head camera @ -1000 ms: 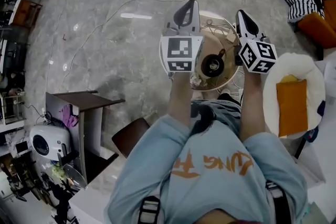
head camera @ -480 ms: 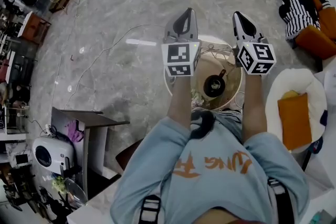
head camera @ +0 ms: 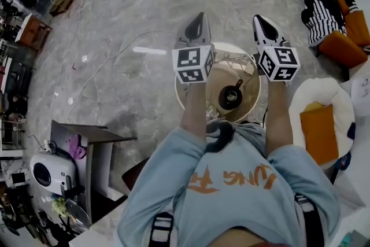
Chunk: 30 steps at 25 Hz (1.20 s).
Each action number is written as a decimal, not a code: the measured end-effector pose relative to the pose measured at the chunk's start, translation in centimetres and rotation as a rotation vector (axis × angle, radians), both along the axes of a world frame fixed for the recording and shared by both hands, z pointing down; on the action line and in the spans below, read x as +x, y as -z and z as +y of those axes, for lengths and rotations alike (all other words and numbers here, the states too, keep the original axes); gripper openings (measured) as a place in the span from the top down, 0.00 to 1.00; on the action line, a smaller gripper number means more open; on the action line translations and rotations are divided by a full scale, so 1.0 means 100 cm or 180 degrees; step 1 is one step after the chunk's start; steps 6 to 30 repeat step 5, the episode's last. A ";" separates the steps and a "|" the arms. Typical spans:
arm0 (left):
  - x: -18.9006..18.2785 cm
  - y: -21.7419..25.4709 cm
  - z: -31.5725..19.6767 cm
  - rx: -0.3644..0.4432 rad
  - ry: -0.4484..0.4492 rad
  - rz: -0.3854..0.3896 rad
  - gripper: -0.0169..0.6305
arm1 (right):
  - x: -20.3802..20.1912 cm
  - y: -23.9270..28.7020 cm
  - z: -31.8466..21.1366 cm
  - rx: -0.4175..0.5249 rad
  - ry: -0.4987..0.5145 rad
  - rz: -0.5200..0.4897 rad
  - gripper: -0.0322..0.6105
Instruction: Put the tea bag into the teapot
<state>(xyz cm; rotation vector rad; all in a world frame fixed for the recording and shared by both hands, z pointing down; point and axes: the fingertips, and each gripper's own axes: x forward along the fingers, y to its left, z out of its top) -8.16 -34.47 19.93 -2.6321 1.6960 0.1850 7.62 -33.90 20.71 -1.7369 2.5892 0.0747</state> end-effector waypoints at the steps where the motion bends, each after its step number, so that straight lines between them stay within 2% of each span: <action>1: 0.000 0.002 -0.001 0.0022 0.0014 -0.0063 0.94 | -0.001 0.002 -0.001 0.0006 0.0007 0.0014 0.93; 5: 0.000 0.003 0.000 0.0087 0.0017 -0.0212 0.94 | -0.007 0.003 0.001 0.0029 0.0033 0.0057 0.93; 30: 0.000 0.003 0.000 0.0087 0.0017 -0.0212 0.94 | -0.007 0.003 0.001 0.0029 0.0033 0.0057 0.93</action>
